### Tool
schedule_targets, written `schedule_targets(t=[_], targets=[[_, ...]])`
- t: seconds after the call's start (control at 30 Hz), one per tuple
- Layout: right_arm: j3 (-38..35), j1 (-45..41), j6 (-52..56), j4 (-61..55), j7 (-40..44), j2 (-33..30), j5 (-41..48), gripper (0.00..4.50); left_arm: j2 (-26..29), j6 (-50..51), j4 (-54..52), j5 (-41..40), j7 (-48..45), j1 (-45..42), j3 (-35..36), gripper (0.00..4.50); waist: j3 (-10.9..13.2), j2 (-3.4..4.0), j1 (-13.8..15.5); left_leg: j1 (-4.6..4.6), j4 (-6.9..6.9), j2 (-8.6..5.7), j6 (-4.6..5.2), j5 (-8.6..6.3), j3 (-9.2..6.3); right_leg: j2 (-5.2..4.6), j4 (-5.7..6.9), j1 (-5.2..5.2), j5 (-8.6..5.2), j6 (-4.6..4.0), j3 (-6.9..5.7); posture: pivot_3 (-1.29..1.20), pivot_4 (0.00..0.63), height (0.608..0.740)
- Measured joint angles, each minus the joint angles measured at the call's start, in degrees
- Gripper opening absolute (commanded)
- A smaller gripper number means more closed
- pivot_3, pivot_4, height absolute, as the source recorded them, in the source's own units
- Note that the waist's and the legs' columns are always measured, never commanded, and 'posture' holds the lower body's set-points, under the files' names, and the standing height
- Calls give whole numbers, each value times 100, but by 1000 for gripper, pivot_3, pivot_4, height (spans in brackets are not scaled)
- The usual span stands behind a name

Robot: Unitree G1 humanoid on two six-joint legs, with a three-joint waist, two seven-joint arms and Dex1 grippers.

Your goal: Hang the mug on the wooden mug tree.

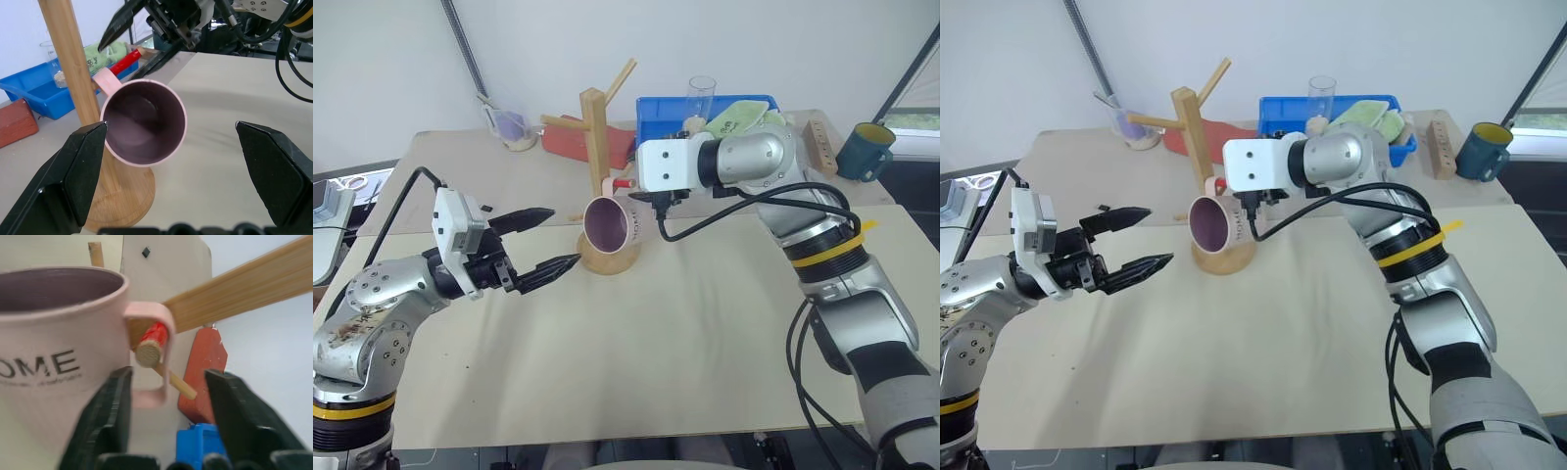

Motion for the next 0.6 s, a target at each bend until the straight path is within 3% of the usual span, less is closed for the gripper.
schedule_targets(t=[0.13,0.23,0.43,0.6], targets=[[-283,39,4,-330,278,-309,320,3069,36,154,-17,0,200,-57,-5,4500,0,-1,0,2,0,0,0,0,0,1,-1,2,7,13,0,0,150,740],[-732,265,275,-693,701,-672,934,3069,463,637,-41,68,447,-129,-72,4500,4,-7,11,0,-1,0,-2,-1,-1,0,-2,2,4,8,-1,0,150,740],[-1777,745,1779,-1421,1348,-1267,2563,3069,787,728,73,431,624,-223,-65,4500,4,-5,5,5,-1,0,-31,-19,0,-2,-3,3,-4,-7,0,0,150,740],[-2331,948,2876,-2058,1327,-1523,3518,3069,856,716,347,450,425,-238,-13,4500,9,-11,-19,6,-4,1,-33,-21,0,-2,-4,-6,-4,-8,0,0,150,740]])
